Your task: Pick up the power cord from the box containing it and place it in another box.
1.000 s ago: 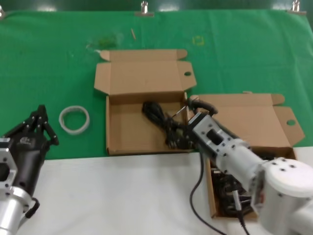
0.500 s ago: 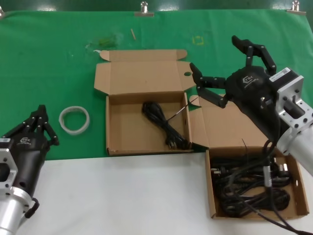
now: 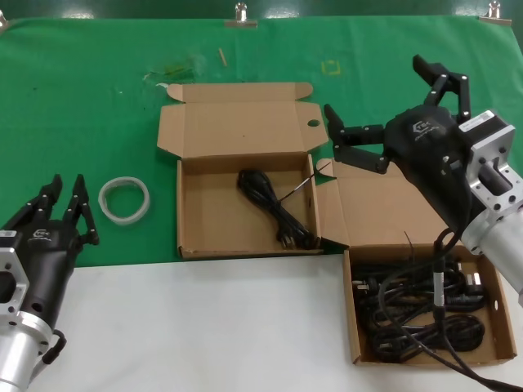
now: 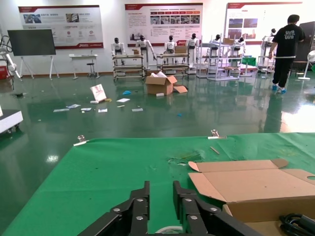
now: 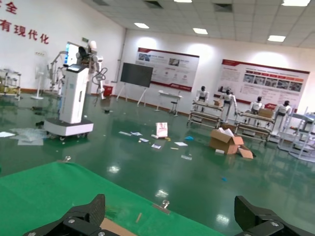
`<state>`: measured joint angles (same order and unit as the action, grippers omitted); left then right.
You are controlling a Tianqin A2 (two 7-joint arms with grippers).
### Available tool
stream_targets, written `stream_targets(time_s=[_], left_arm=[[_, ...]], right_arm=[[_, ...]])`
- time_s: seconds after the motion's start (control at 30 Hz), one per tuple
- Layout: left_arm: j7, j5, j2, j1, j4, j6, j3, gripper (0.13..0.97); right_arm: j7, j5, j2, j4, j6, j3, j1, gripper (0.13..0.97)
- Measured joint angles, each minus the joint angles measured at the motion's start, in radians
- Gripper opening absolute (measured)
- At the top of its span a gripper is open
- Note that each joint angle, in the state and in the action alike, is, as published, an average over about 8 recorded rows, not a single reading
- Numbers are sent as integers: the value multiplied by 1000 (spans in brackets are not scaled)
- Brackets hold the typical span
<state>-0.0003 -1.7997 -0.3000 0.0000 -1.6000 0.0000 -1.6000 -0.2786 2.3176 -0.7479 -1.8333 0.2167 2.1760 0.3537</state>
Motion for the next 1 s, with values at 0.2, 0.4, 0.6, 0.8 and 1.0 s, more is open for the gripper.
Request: stream_targets(time_s=[0.2, 0.4, 0.6, 0.8, 1.0], left_arm=[[0, 0, 0, 0, 0, 0, 0, 236], [0, 0, 0, 0, 0, 0, 0, 345], [0, 0, 0, 0, 0, 0, 0, 461], [0, 0, 0, 0, 0, 0, 0, 592], [0, 0, 0, 0, 0, 0, 0, 734]], right_arm=[[27, -50, 43, 23, -21, -56, -34, 917], [54, -100, 87, 45, -42, -111, -68, 940], [81, -150, 130, 68, -63, -167, -103, 959], [108, -200, 173, 90, -84, -223, -137, 966], [135, -250, 217, 113, -105, -279, -171, 966]])
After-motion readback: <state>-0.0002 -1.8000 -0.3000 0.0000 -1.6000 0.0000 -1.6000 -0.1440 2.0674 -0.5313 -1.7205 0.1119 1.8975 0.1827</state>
